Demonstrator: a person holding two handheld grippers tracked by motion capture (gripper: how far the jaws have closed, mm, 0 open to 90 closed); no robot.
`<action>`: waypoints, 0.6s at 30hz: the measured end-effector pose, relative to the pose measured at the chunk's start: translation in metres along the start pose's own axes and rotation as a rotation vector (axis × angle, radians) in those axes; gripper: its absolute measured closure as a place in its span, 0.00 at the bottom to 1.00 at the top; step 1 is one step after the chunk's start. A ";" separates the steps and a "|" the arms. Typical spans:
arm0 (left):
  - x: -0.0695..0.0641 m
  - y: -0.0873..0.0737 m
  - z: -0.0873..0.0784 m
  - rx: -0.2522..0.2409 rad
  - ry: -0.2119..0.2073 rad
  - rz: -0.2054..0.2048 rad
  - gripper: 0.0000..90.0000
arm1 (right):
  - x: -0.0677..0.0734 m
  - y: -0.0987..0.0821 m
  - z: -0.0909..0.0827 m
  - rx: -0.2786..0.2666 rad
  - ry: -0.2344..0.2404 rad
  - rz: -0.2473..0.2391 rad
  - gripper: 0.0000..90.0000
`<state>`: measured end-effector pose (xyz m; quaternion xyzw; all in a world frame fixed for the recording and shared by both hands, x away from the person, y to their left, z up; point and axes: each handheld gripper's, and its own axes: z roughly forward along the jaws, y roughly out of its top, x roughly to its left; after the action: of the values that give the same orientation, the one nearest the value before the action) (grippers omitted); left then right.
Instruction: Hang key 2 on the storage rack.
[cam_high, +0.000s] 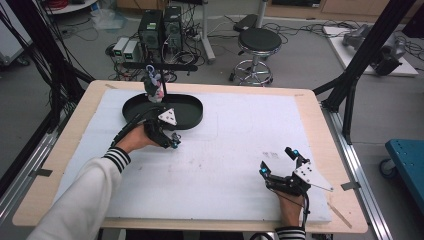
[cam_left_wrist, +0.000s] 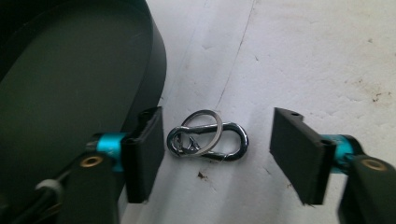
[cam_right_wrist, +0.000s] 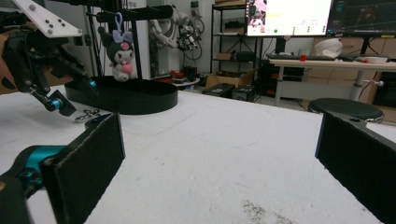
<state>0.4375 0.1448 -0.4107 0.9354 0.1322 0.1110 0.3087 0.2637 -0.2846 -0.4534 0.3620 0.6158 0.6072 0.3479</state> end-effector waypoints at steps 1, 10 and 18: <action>0.000 0.000 0.000 0.001 -0.002 0.002 0.45 | 0.000 0.000 0.000 -0.001 0.000 -0.002 0.01; -0.002 0.000 0.001 0.030 0.014 0.026 0.57 | 0.000 0.000 0.000 -0.002 0.001 -0.003 0.01; -0.003 0.000 0.004 0.051 0.030 0.045 0.61 | 0.000 0.000 0.000 -0.004 0.000 -0.004 0.01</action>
<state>0.4360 0.1417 -0.4148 0.9439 0.1186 0.1287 0.2800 0.2641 -0.2846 -0.4535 0.3600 0.6155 0.6076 0.3499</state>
